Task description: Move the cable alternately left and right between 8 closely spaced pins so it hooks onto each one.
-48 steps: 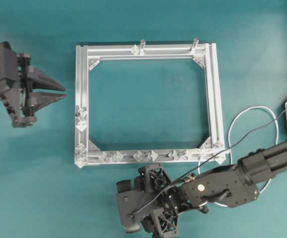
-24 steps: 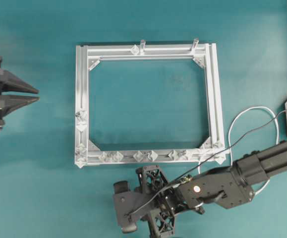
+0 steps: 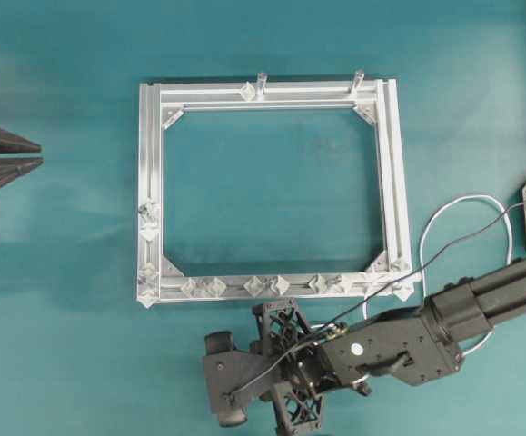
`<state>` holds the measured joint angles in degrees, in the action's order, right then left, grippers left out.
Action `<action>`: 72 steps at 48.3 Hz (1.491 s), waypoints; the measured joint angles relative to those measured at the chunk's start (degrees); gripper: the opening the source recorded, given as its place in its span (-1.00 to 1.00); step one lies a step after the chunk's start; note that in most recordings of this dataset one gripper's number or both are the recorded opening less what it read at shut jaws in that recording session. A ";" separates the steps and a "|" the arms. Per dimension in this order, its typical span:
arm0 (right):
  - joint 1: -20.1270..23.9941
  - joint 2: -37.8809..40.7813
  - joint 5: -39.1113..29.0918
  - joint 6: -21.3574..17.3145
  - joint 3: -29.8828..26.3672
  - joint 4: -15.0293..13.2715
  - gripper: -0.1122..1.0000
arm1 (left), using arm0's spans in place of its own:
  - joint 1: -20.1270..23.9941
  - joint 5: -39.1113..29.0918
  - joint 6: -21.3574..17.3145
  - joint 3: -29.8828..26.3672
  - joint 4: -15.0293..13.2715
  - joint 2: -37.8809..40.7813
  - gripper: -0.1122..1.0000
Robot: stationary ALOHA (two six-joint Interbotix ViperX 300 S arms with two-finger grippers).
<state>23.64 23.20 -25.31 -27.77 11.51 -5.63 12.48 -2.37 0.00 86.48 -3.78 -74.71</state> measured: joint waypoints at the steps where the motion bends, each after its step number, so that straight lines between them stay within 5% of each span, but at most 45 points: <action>1: 0.00 0.00 0.09 0.00 0.00 -0.09 -0.53 | 0.00 -0.09 0.00 0.00 0.00 0.00 -0.12; 39: 0.00 -7.91 -7.03 -2.64 2.29 -2.37 -0.53 | 0.00 -4.92 0.00 -0.97 0.00 -3.69 -0.12; 63: 1.76 -23.82 -9.58 -19.78 17.75 -2.99 -0.53 | 0.00 -7.38 0.00 -2.90 0.00 -3.69 -0.12; 72: 2.29 -28.83 -12.22 -26.46 22.41 -5.45 -0.53 | 0.00 -7.29 0.00 -2.90 0.00 -3.69 -0.12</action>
<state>25.93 -5.63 -37.53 -54.23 33.93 -11.07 12.48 -9.67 0.00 83.58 -3.78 -78.40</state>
